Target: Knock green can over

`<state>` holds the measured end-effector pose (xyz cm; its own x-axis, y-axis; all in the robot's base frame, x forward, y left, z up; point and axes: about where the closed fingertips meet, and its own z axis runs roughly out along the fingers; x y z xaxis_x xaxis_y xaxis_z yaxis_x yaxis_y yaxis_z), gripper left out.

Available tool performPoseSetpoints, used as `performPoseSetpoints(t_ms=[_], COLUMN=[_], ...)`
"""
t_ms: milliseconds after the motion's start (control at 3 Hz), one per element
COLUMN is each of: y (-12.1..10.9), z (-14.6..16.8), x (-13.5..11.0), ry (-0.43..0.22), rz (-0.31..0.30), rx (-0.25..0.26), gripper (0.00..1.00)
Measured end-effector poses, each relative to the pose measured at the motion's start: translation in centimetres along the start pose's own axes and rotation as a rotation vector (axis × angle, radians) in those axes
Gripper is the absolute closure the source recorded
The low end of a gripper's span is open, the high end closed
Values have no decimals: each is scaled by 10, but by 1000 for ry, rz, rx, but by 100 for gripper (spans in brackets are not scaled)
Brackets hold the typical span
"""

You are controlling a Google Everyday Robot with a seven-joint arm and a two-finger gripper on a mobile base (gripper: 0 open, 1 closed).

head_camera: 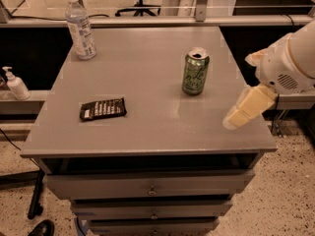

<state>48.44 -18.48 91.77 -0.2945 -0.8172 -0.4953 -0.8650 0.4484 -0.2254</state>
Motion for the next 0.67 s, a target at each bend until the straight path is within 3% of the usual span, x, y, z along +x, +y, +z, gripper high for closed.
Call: performPoseSetpoints(t_ms=[667], y=[-41], z=[58], x=[-26], ry=[-310], rz=[119], rx=[74], gripper=[0])
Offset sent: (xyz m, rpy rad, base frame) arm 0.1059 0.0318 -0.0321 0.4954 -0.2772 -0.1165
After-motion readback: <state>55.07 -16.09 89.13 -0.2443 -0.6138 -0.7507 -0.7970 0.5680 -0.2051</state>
